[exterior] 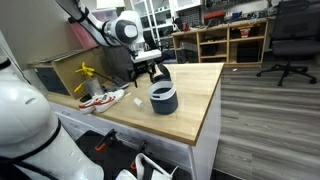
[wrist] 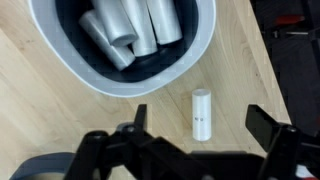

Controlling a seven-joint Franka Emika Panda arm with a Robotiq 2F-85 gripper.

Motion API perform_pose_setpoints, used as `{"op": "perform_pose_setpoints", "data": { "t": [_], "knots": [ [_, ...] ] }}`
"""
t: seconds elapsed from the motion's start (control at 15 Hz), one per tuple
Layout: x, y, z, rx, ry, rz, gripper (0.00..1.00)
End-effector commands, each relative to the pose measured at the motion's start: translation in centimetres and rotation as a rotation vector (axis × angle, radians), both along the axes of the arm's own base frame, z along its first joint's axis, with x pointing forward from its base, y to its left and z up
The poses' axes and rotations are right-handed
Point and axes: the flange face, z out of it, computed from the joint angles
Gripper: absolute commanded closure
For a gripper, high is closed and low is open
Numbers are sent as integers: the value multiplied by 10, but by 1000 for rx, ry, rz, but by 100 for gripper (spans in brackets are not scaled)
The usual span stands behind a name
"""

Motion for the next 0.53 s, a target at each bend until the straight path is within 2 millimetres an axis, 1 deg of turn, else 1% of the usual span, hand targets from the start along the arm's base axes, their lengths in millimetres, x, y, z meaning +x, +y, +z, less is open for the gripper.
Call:
{"op": "perform_pose_setpoints", "data": {
  "t": [0.0,0.13,0.27,0.47],
  "knots": [
    [4,-20,41,25,34,11,0],
    [6,-33,57,-3,66,11,0],
    [8,-45,69,-48,105,27,0],
    [10,-62,81,-124,143,53,0]
  ]
}}
